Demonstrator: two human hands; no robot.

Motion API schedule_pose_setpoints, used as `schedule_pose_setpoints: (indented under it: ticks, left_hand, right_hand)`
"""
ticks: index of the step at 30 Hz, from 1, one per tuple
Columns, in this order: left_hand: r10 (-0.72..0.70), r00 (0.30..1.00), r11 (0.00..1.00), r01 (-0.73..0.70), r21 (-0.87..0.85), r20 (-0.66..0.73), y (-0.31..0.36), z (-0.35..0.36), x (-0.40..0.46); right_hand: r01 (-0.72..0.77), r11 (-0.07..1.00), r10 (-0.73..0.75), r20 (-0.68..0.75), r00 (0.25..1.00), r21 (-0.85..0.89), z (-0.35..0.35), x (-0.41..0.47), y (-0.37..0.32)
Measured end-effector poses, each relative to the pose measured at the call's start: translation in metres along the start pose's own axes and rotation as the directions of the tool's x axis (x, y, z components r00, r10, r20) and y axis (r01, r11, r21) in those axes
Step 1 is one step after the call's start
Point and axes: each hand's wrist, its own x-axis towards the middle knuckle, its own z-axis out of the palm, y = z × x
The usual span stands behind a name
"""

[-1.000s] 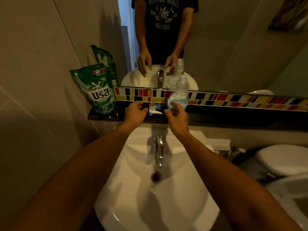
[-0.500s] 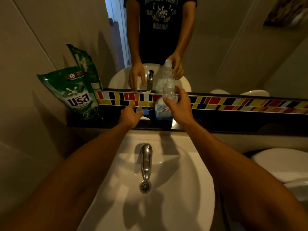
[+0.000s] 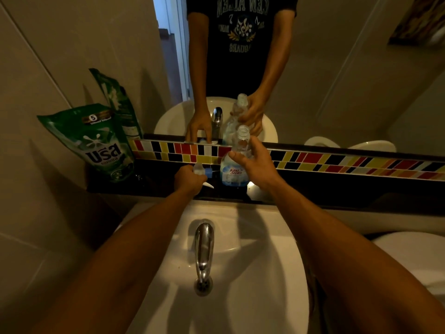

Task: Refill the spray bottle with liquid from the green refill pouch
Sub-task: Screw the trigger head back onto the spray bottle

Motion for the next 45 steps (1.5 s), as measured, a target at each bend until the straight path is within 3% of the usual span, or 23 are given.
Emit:
schedule_pose_setpoints:
  ticks: [9,20,27,35,45]
  left_hand:
    - [0.063,0.996,0.915,-0.035,-0.403,0.056,-0.005,-0.043,-0.007]
    - [0.043,0.998,0.712,0.0,-0.702,0.043,0.043,-0.132,-0.019]
    - [0.143,0.989,0.613,-0.109,-0.782,-0.026,0.095,-0.187,-0.049]
    - [0.207,0.978,0.636,-0.153,-0.756,-0.024,0.121,-0.221,-0.071]
    - [0.294,0.956,0.644,-0.205,-0.737,-0.009,0.135,-0.222,-0.092]
  right_hand:
    - [0.027,1.0,-0.027,-0.005,1.0,0.003,-0.008,-0.017,-0.006]
    - [0.089,0.991,-0.087,0.022,0.996,-0.105,-0.019,-0.065,-0.029]
    - [0.067,0.983,-0.064,0.023,0.998,-0.169,-0.021,-0.097,-0.027]
    - [0.008,0.962,0.006,0.052,0.999,-0.273,-0.022,-0.112,-0.029]
    - [0.059,0.962,-0.039,0.081,0.996,-0.266,-0.014,-0.117,-0.041]
